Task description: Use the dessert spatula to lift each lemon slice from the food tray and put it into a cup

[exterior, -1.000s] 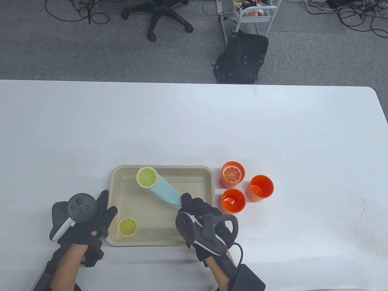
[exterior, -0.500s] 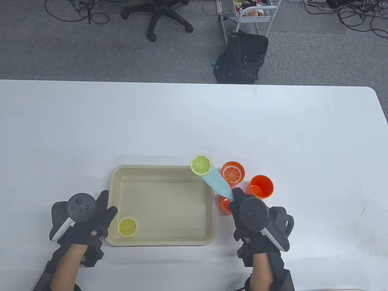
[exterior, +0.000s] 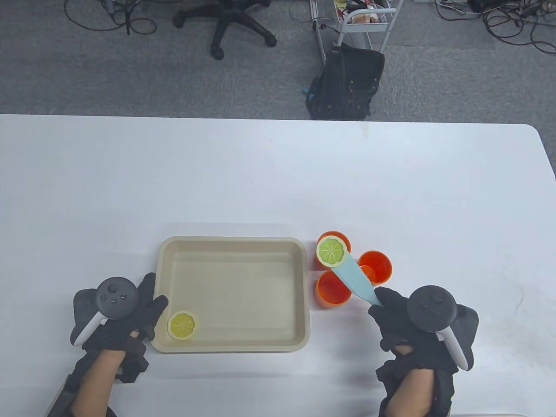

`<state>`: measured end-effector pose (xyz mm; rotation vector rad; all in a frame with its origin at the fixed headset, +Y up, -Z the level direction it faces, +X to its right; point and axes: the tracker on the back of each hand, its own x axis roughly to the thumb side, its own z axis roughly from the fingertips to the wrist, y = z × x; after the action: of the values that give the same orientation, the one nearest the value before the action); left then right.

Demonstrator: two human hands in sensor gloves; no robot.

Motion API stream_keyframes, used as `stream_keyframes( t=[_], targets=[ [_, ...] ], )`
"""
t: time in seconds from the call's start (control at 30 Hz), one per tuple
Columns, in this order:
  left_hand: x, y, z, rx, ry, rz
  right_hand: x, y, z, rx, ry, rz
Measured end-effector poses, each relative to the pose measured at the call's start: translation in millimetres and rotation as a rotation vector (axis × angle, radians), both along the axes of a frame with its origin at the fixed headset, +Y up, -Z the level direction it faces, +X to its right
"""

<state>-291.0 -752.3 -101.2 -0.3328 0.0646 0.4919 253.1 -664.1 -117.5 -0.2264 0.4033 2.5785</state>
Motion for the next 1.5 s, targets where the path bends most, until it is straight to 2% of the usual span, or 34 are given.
stream_keyframes(
  t=[0.5, 0.9, 1.17, 1.5],
  targets=[
    [0.0, 0.3, 0.4, -0.001, 0.002, 0.001, 19.8, -5.7, 7.8, -0.091, -0.134, 0.051],
    [0.1, 0.4, 0.5, -0.003, 0.001, 0.000, 21.9, -3.5, 10.0, -0.069, -0.182, 0.071],
    [0.3, 0.3, 0.4, -0.004, 0.001, 0.002, 16.0, -1.4, 8.6, -0.048, -0.153, 0.057],
    [0.4, 0.3, 0.3, -0.006, -0.001, 0.005, -6.3, 5.7, 3.1, 0.050, -0.045, 0.018]
  ],
)
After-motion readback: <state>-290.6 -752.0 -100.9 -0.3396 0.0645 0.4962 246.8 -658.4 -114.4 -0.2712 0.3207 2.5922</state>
